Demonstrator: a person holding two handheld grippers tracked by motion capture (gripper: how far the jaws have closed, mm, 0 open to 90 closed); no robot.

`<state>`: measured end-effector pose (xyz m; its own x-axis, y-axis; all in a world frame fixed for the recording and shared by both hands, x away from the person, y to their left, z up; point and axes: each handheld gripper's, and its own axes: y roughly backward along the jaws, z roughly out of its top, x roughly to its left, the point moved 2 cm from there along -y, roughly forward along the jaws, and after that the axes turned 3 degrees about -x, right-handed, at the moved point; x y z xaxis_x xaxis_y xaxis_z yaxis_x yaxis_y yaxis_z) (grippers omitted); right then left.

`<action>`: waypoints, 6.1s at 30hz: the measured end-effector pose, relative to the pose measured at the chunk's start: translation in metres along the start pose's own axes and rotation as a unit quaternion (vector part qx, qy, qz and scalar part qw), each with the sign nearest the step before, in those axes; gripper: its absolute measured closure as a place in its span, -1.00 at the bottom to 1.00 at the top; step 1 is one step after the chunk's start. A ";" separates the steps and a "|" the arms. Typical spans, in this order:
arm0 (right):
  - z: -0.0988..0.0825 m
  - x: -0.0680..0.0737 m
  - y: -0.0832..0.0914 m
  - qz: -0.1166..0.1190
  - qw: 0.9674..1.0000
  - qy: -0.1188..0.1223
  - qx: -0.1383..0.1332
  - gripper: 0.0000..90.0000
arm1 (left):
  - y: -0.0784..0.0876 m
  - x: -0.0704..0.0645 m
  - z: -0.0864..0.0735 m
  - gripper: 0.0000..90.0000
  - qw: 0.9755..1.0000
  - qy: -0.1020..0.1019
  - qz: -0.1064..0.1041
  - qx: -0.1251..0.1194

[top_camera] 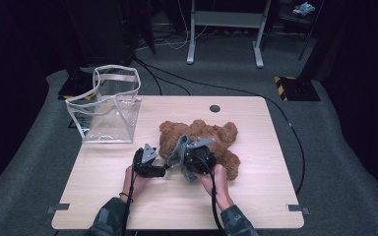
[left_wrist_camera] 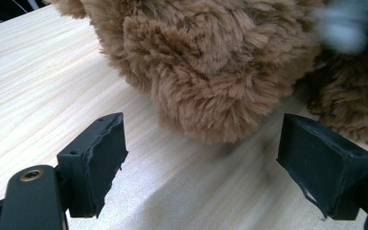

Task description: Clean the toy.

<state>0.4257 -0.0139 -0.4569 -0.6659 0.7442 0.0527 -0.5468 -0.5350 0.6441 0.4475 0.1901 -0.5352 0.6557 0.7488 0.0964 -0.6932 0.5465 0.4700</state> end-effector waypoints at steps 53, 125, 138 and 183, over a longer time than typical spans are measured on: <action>-0.075 -0.103 0.096 -0.171 0.977 -0.118 -0.043 0.62 | 0.001 0.000 0.000 -0.64 1.000 -0.002 0.000 0.007; -0.121 -0.145 0.125 -0.219 0.961 -0.162 -0.047 0.61 | -0.045 -0.090 0.070 0.59 0.999 0.021 -0.020 0.023; -0.115 -0.144 0.126 -0.220 0.961 -0.160 -0.049 0.61 | -0.037 -0.070 0.115 0.62 0.999 0.022 -0.037 -0.020; -0.105 -0.140 0.118 -0.209 0.965 -0.151 -0.036 0.61 | -0.031 -0.039 0.131 0.38 0.992 0.106 -0.063 0.006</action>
<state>0.4016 -0.2233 -0.4682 -0.2057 0.9783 0.0269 -0.7768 -0.1799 0.6035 0.4826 0.0947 -0.4383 0.6590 0.7371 -0.1498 -0.6051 0.6379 0.4764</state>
